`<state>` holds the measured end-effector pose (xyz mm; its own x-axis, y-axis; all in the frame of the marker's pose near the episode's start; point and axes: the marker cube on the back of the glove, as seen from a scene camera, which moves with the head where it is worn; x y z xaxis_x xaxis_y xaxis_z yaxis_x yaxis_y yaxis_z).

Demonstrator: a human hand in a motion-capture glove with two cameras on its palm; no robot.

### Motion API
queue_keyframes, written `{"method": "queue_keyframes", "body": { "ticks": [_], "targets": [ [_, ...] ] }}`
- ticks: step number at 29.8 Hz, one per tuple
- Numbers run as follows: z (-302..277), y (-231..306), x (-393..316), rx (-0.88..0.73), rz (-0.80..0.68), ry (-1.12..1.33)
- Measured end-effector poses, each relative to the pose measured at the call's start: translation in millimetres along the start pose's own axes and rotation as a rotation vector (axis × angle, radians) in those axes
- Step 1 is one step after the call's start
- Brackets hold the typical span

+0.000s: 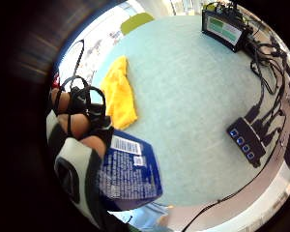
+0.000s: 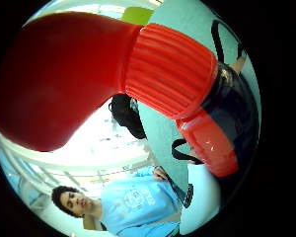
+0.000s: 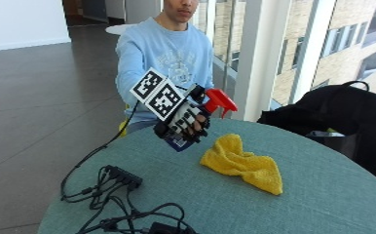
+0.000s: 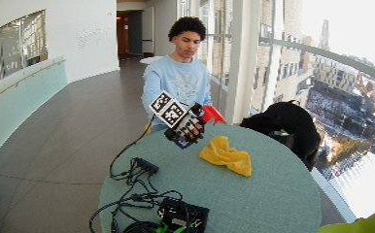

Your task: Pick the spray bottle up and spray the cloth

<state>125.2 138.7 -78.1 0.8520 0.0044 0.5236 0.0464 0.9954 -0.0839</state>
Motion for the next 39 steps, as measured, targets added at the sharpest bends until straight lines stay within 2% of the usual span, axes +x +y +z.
{"method": "queue_keyframes", "body": {
  "ticks": [39],
  "targets": [
    [5.9, 8.3, 11.1, -0.047, 0.049, -0.005]
  ]
}}
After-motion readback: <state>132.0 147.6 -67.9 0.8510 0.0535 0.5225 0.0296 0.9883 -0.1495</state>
